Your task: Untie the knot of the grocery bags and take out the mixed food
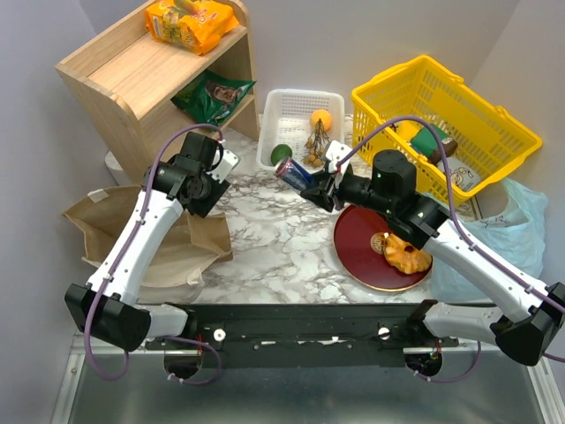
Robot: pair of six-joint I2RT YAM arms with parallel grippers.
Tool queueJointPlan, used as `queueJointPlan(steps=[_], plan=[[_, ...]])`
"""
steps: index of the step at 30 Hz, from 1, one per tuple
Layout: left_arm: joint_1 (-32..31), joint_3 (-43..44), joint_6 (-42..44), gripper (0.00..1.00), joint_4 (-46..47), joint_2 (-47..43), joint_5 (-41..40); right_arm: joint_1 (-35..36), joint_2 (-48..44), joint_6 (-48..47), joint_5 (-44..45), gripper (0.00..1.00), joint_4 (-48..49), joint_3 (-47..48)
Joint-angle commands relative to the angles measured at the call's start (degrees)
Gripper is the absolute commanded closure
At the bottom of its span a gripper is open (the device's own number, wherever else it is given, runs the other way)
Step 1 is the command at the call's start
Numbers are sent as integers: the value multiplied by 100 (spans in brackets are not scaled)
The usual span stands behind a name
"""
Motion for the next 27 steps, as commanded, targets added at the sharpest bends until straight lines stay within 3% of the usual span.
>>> queueJointPlan(steps=[1,5,6,7,10,13,16,20,21,27], plan=[[32,232,85,33,-438,-27,-166,-36,-105,144,-55,99,527,55],[41,672,121,25,597,-692,1310,-36,-165,100,-528,99,536,134],[41,576,68,22,1000,-913,2104,-36,-201,-13,-730,99,562,135],[41,401,-19,20,1935,-1159,2373,-27,-253,-41,-1002,99,615,91],[41,-259,-396,10,3355,-1899,3296,-36,-639,-23,-1102,99,1465,-460],[41,-85,-564,9,3291,-1918,4269,-36,-904,118,-820,96,2249,-866],[41,127,-863,8,3245,-1830,5254,-36,-904,117,-767,93,2224,-806],[32,-267,-1785,1,4026,-1856,6249,-36,-808,144,-995,91,2066,-596],[32,-286,-2283,1,4150,-1812,6339,-36,-781,152,-1074,91,2057,-551],[32,-164,-2736,1,4626,-1417,6655,-36,-570,-58,-1277,90,1899,-358]])
